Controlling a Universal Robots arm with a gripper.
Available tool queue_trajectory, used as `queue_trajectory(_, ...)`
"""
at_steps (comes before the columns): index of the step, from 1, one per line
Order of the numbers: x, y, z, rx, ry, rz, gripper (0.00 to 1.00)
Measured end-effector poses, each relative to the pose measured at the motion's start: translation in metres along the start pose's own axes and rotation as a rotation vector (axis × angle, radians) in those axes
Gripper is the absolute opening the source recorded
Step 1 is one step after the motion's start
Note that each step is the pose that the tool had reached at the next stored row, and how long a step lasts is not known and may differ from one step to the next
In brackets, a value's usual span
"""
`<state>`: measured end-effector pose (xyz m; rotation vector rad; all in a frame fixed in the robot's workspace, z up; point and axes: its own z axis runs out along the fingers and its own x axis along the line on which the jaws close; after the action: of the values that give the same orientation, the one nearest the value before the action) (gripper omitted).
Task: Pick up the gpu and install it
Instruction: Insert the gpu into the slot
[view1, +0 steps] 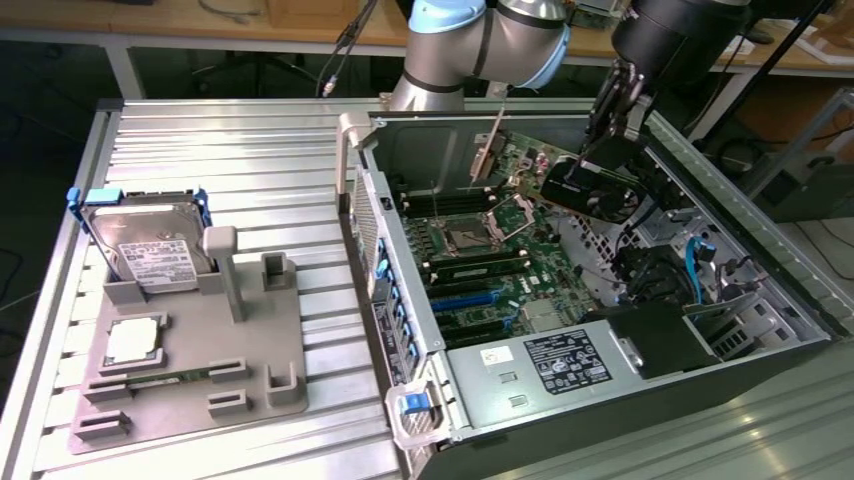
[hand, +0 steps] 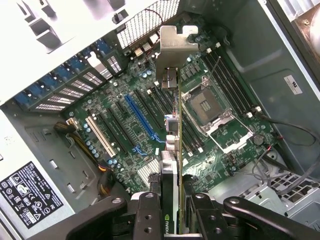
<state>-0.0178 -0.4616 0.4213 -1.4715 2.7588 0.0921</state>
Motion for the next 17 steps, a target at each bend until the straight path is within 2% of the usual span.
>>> queue_trajectory(17, 0.0, 0.0, 0.0, -0.0007, 0.0008, -0.018, 0.27)
